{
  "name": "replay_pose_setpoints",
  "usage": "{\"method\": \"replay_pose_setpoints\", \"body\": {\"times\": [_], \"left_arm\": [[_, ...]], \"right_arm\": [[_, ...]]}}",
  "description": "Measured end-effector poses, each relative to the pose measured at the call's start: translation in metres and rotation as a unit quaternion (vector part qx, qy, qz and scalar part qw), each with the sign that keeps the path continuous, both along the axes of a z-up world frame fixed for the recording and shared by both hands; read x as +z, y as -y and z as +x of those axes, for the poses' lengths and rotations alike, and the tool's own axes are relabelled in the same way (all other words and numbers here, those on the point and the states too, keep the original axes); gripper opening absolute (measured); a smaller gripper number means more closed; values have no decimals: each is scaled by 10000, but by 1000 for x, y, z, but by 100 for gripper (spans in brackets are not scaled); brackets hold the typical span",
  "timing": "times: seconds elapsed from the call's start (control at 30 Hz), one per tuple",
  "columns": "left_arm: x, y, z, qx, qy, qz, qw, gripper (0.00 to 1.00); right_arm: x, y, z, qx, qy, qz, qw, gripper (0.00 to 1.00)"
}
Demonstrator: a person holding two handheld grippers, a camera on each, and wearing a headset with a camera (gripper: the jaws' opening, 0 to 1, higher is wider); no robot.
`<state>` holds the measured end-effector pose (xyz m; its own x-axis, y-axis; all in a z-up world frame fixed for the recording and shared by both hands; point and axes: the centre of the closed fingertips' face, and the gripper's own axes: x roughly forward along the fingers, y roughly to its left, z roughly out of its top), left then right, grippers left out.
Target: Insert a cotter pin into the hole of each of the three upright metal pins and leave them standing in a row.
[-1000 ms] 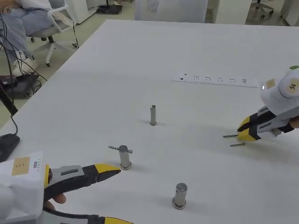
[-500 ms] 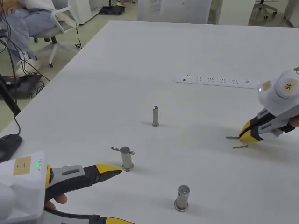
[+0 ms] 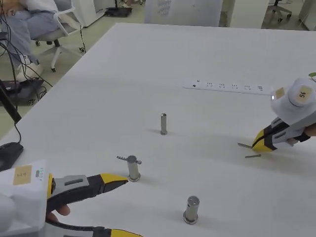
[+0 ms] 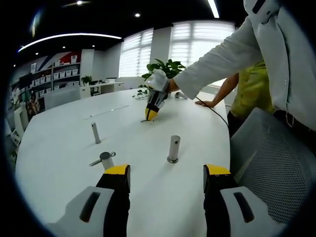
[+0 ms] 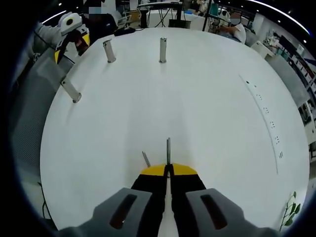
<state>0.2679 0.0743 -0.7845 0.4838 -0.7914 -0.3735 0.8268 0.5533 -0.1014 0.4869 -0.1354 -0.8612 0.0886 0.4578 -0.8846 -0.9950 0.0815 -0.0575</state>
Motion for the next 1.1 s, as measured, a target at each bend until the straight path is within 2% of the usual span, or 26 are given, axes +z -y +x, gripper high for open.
{"method": "replay_pose_setpoints", "body": {"times": [0.4,0.63,0.93,1.1], "left_arm": [[1,-1,1,3,44,2,10000,59],[6,2,2,-29,115,0,9999,58],[13,10,0,-84,216,-9,9997,58],[17,15,-3,-116,271,-36,9996,58]], "right_arm": [[11,1,-4,73,107,32,9999,2],[23,3,-11,74,157,77,9998,2],[41,11,-30,99,209,77,9997,2],[53,10,-47,164,238,97,9995,2]]}}
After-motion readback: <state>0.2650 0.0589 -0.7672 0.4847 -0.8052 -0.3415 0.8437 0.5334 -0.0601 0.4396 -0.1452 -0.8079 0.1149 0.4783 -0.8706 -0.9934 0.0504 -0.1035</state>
